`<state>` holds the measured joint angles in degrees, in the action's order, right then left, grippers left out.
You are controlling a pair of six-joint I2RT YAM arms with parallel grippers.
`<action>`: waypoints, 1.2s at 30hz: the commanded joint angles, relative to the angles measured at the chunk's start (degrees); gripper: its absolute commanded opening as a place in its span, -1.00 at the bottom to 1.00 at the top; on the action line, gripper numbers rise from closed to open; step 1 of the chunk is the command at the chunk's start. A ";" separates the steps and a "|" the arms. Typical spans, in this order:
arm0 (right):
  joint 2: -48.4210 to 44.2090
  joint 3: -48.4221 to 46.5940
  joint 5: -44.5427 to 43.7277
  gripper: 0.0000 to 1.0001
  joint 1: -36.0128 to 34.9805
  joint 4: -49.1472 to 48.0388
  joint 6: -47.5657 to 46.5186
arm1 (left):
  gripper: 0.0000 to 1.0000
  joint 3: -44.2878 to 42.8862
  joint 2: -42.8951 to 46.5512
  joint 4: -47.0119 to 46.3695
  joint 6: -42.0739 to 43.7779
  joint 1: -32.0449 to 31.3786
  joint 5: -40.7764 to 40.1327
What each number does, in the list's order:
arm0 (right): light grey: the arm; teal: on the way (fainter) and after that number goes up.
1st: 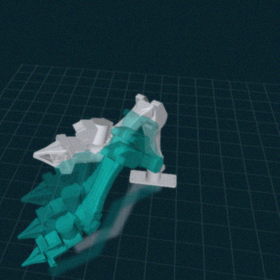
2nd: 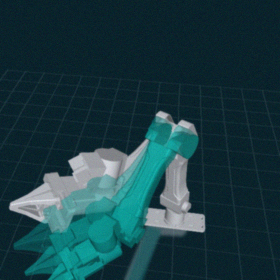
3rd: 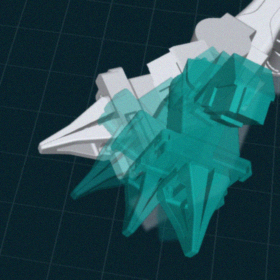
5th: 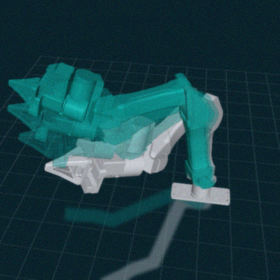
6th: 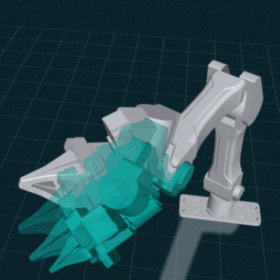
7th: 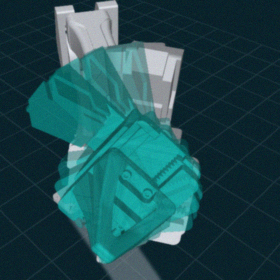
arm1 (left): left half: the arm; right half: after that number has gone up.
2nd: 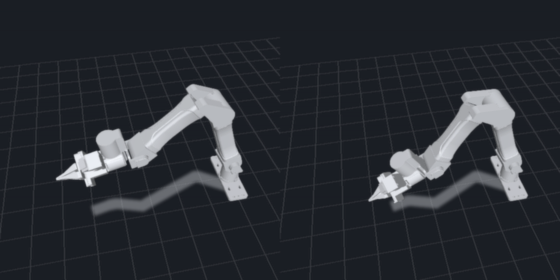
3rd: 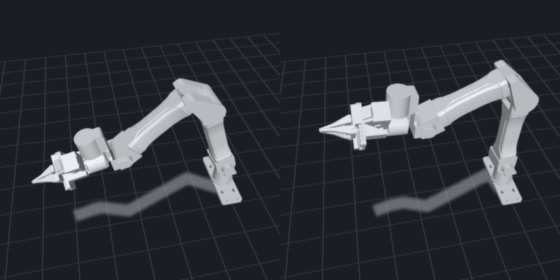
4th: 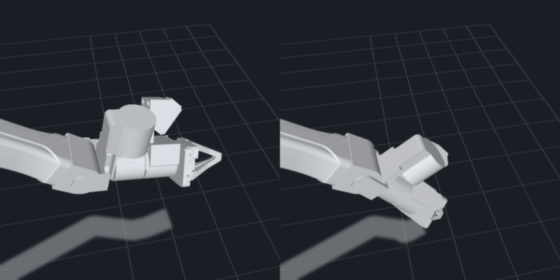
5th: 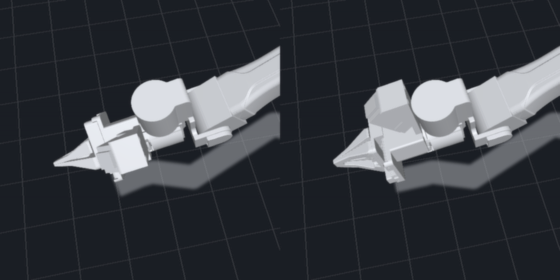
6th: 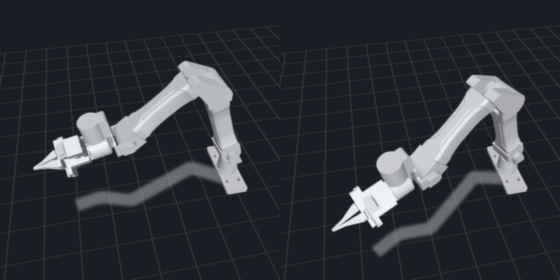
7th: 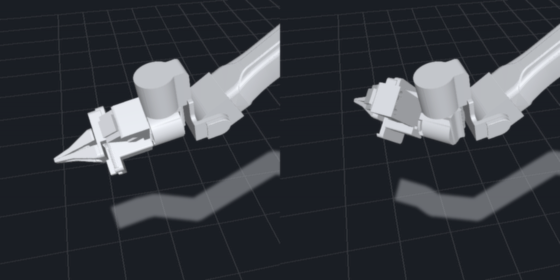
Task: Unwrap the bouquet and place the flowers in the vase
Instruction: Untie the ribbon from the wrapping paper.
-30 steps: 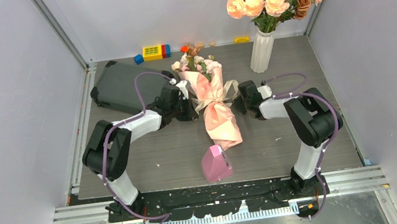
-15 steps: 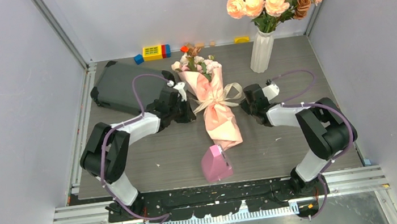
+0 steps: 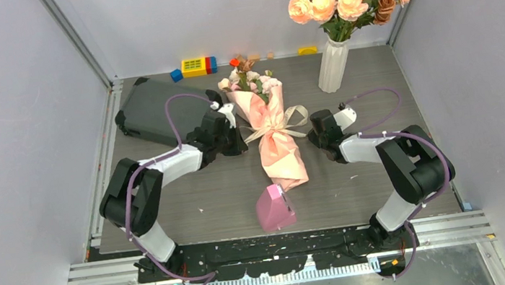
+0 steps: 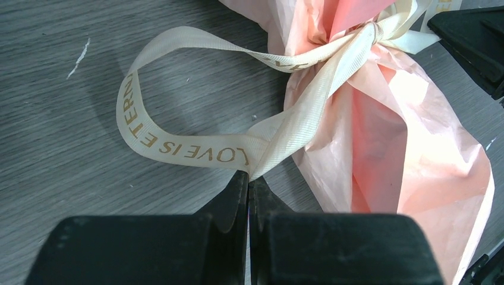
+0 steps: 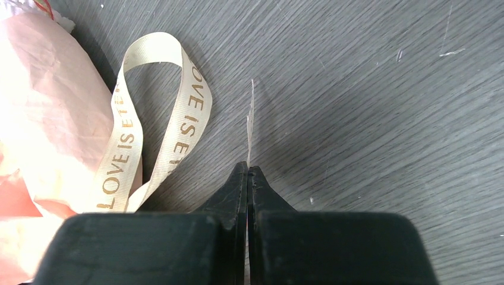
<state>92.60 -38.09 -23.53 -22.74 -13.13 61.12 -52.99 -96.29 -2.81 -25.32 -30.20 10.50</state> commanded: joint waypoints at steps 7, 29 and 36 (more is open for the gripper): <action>-3.92 0.65 -6.26 -1.00 -0.02 0.30 -1.40 | -1.00 1.01 4.67 2.24 -0.77 1.29 -2.38; -4.76 0.42 -9.22 -1.00 0.89 4.79 -2.29 | -1.00 2.85 7.83 6.72 -0.01 4.08 -1.51; -5.39 1.34 -9.43 -1.00 2.43 5.45 -2.24 | -1.00 2.89 8.71 9.04 1.77 4.35 -2.35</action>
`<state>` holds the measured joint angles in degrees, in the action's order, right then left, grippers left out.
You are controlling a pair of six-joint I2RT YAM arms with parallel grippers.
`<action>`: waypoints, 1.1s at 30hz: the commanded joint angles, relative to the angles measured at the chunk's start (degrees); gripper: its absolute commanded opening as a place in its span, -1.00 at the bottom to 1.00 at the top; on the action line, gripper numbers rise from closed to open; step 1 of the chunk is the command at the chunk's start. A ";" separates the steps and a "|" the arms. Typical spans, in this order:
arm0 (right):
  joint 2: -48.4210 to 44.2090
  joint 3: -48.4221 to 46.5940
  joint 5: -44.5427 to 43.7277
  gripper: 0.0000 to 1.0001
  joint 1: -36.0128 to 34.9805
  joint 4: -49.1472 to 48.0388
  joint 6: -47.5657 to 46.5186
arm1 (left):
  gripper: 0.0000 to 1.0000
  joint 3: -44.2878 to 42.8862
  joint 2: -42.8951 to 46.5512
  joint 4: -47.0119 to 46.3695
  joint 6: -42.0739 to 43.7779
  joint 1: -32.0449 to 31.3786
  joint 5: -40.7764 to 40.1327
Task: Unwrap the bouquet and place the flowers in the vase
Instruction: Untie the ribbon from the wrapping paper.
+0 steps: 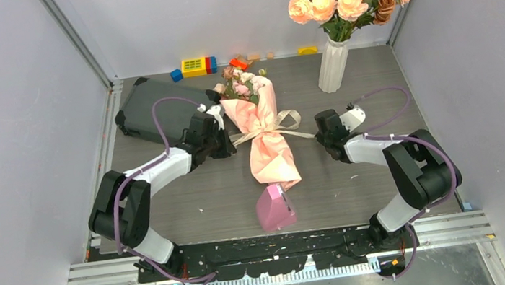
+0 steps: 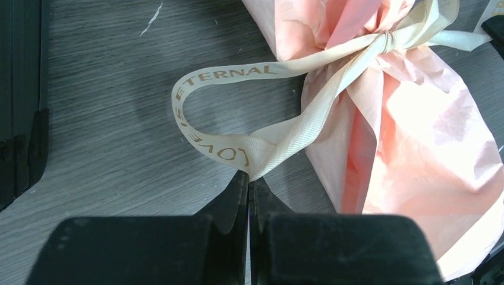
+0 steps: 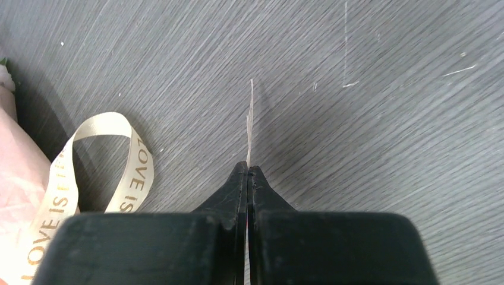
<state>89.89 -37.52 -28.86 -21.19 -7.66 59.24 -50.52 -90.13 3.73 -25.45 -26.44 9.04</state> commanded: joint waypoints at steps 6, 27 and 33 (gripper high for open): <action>-2.47 1.00 -3.95 -0.99 1.47 0.24 -0.21 | -1.00 0.29 2.77 3.90 2.67 0.60 -1.48; -6.69 3.83 -5.41 -1.00 7.14 2.26 -1.67 | -1.00 0.33 3.60 5.92 1.81 2.93 -0.69; -8.58 4.99 -5.56 -1.00 9.36 2.63 -2.34 | -1.00 0.51 3.83 6.15 1.83 3.79 0.52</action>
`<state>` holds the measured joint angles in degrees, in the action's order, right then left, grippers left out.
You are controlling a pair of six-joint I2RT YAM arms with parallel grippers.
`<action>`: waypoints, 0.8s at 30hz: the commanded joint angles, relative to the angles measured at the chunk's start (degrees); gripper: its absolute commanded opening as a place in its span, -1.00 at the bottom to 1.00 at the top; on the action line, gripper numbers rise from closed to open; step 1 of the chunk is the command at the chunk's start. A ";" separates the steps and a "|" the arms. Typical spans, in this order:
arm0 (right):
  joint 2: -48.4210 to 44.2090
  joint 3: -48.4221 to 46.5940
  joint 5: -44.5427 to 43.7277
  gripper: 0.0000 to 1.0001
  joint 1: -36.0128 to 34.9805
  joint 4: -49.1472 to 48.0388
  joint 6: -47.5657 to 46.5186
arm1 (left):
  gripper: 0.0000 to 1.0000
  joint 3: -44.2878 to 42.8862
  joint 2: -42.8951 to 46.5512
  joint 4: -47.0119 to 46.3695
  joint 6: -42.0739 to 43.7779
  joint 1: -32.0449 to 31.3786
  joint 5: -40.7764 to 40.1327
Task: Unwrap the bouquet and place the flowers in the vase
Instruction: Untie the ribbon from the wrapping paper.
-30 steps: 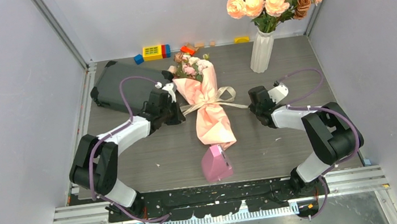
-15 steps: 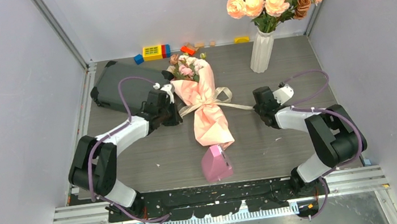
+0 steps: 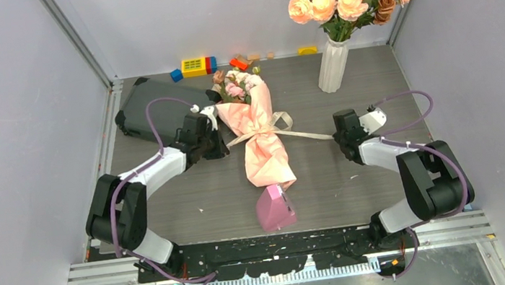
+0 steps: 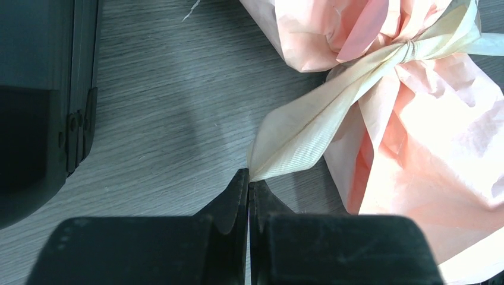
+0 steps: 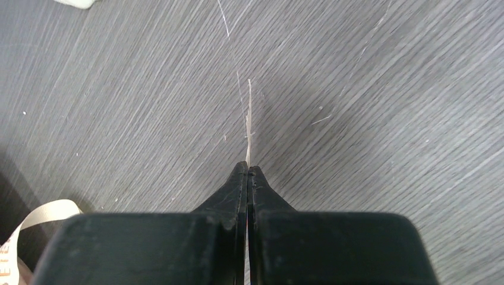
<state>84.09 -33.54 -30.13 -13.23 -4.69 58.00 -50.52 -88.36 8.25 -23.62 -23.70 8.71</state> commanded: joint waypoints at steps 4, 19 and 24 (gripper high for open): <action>-3.83 1.48 -4.63 -1.00 2.45 0.12 -1.53 | -1.00 0.51 2.14 1.57 -0.11 1.36 1.75; -7.07 3.31 -4.06 -0.99 8.94 1.00 -3.26 | -1.00 1.12 2.93 1.82 0.15 3.35 3.36; -7.43 3.73 -3.35 -1.00 10.28 0.82 -3.55 | -1.00 1.48 2.84 0.71 0.33 3.45 4.86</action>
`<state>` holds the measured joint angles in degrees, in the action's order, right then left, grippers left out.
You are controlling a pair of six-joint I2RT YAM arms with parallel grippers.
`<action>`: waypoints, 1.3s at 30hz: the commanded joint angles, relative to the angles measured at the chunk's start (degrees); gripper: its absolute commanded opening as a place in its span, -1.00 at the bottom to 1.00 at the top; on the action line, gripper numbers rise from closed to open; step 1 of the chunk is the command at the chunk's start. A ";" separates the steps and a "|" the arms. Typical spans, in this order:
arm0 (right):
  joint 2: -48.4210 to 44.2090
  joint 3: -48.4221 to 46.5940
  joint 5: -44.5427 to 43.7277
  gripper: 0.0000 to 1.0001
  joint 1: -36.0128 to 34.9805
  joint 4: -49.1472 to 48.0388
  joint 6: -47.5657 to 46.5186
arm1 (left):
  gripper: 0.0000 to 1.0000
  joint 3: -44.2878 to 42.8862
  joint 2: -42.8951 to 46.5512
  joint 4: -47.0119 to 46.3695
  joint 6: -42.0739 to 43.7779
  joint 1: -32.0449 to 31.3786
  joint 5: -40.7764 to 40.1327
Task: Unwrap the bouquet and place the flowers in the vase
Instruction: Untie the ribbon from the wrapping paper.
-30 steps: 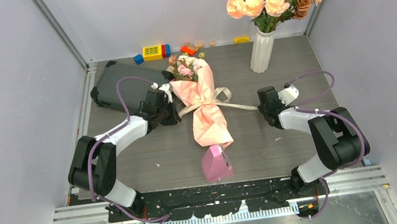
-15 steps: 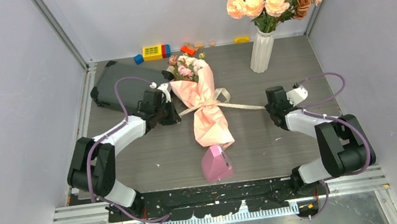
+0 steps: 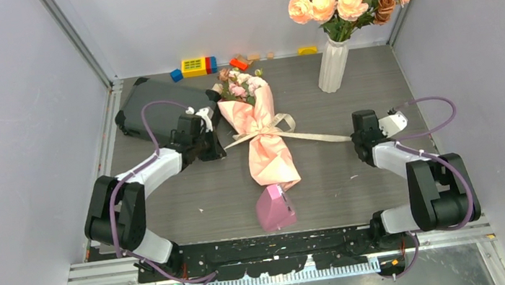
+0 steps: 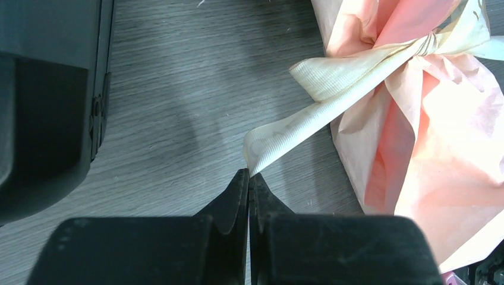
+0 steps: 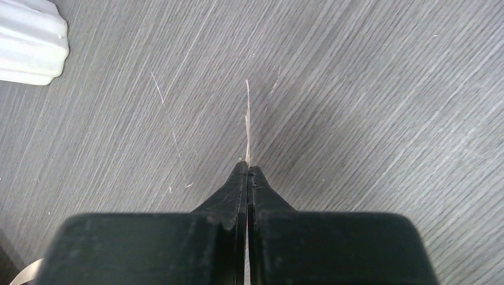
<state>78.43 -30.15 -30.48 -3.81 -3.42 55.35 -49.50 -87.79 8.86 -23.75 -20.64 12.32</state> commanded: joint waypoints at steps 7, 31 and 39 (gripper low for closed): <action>-1.83 0.44 -2.32 -1.00 1.56 -0.55 -0.88 | -1.00 0.24 2.14 0.51 -0.19 0.83 0.97; -3.79 -0.60 -0.78 -0.99 8.02 1.00 -1.68 | -1.00 2.20 8.79 1.42 -4.14 8.54 4.78; -4.78 -0.76 1.16 -1.00 10.87 1.64 -1.14 | -1.00 2.73 12.32 3.38 -3.65 11.59 5.51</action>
<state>76.09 -29.98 -28.38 5.61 -1.06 53.91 -47.42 -78.37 10.90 -27.62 -10.96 16.78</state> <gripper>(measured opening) 0.020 0.008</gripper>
